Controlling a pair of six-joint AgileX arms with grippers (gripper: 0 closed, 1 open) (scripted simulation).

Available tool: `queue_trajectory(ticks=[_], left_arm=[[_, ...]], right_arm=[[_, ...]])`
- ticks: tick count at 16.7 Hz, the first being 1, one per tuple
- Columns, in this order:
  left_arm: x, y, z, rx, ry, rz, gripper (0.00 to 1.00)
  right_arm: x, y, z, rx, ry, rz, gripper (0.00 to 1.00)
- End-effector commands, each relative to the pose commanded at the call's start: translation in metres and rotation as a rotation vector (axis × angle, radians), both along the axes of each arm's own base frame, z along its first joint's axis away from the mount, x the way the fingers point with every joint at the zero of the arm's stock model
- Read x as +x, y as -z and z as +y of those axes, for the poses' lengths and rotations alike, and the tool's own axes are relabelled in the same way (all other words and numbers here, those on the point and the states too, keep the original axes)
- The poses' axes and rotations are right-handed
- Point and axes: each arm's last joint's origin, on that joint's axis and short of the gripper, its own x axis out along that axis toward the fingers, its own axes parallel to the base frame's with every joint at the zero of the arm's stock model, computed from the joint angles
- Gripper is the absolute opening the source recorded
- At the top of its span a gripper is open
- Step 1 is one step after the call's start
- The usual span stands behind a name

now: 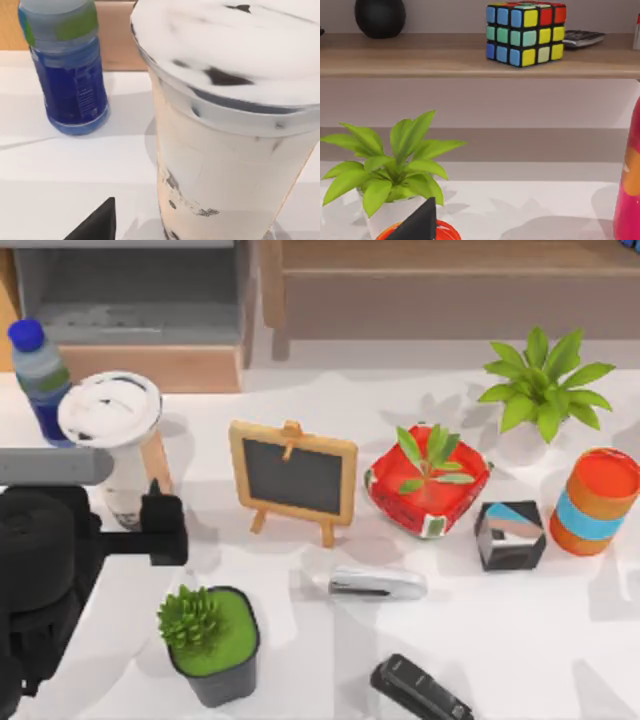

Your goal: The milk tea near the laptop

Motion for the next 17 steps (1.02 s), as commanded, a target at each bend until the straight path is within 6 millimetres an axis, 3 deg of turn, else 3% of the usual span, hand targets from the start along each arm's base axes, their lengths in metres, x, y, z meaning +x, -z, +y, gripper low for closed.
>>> queue_trajectory(ticks=[5, 13, 17], left_arm=[[0.006, 0.000, 0.000, -0.003, 0.000, -0.006, 1.00], [0.064, 0.026, -0.004, 0.003, 0.000, 0.009, 1.00], [0.074, 0.031, -0.002, 0.000, 0.000, 0.000, 1.00]], right_arm=[[0.000, 0.000, 0.000, 0.000, 0.000, 0.000, 1.00], [0.000, 0.000, 0.000, 0.000, 0.000, 0.000, 1.00], [0.000, 0.000, 0.000, 0.000, 0.000, 0.000, 1.00]])
